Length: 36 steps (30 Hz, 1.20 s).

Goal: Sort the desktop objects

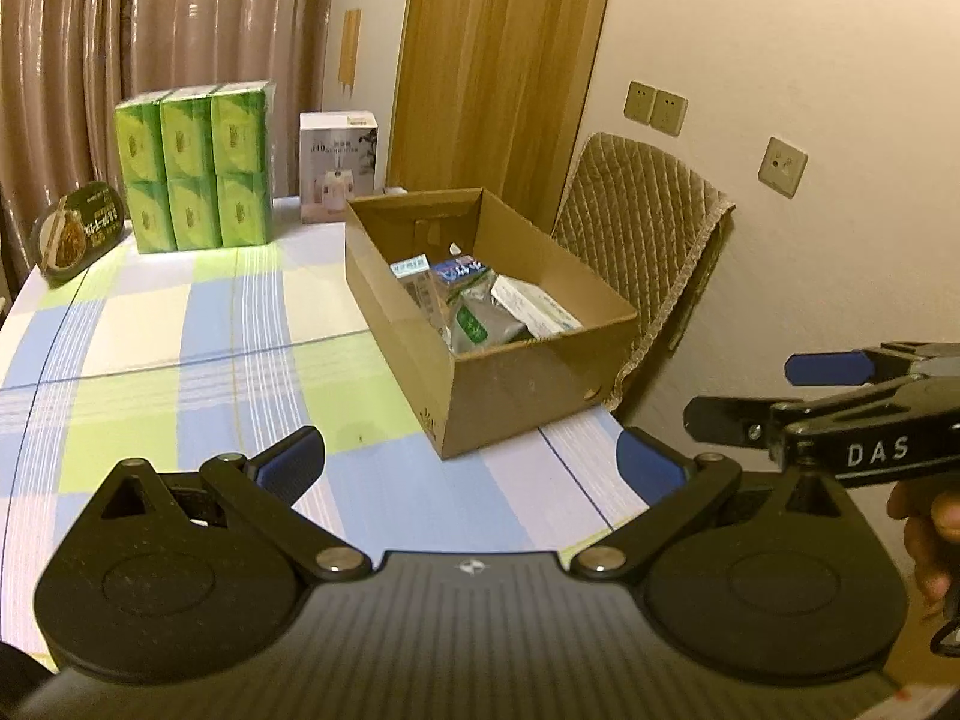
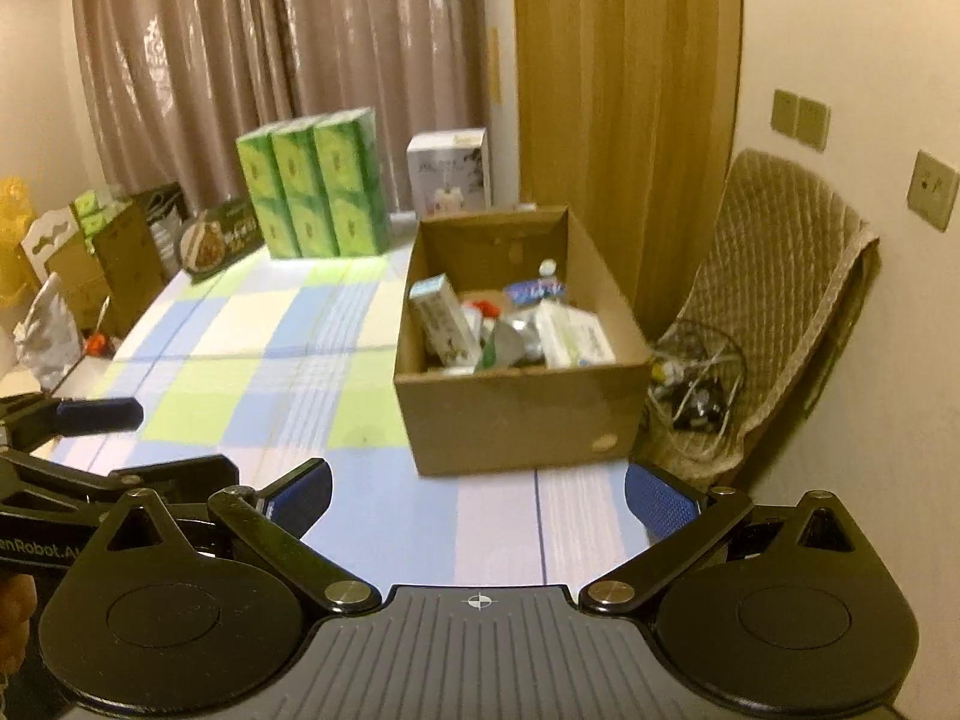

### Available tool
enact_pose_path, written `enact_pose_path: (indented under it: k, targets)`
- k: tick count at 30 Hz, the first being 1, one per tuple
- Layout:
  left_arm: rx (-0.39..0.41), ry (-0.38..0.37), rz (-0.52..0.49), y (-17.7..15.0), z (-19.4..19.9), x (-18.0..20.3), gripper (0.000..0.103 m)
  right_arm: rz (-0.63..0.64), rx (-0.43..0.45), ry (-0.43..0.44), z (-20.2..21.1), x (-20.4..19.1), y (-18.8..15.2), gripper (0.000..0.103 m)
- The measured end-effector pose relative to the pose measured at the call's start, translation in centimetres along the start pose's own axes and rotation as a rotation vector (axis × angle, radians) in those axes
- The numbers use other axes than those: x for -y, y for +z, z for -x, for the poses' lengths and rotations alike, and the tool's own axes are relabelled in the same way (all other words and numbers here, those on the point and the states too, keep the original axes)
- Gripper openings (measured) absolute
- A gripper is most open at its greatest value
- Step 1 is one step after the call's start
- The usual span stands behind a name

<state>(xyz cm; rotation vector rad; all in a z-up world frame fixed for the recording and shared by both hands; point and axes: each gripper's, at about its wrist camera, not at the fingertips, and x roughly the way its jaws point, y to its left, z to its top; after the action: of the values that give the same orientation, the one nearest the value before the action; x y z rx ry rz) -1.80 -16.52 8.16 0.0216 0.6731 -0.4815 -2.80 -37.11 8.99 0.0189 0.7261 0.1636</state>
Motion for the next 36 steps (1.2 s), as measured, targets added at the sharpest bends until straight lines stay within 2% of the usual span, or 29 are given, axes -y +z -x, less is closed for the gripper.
enact_pose_path:
  k: [13, 22, 36]
  targets:
    - [0.001, 0.046, -0.005, -1.3, 0.3, -0.3, 0.102, 0.026, -0.028, -0.004, -0.8, -1.2, -1.6, 0.101]
    - [-0.028, 0.079, 0.013, -2.2, -0.2, -1.0, 0.102, 0.003, -0.024, -0.015, -1.1, -0.9, -1.7, 0.101]
    - [-0.037, 0.084, 0.021, -2.4, -0.4, -1.0, 0.102, -0.015, -0.023, -0.022, -1.1, -0.3, -1.8, 0.101]
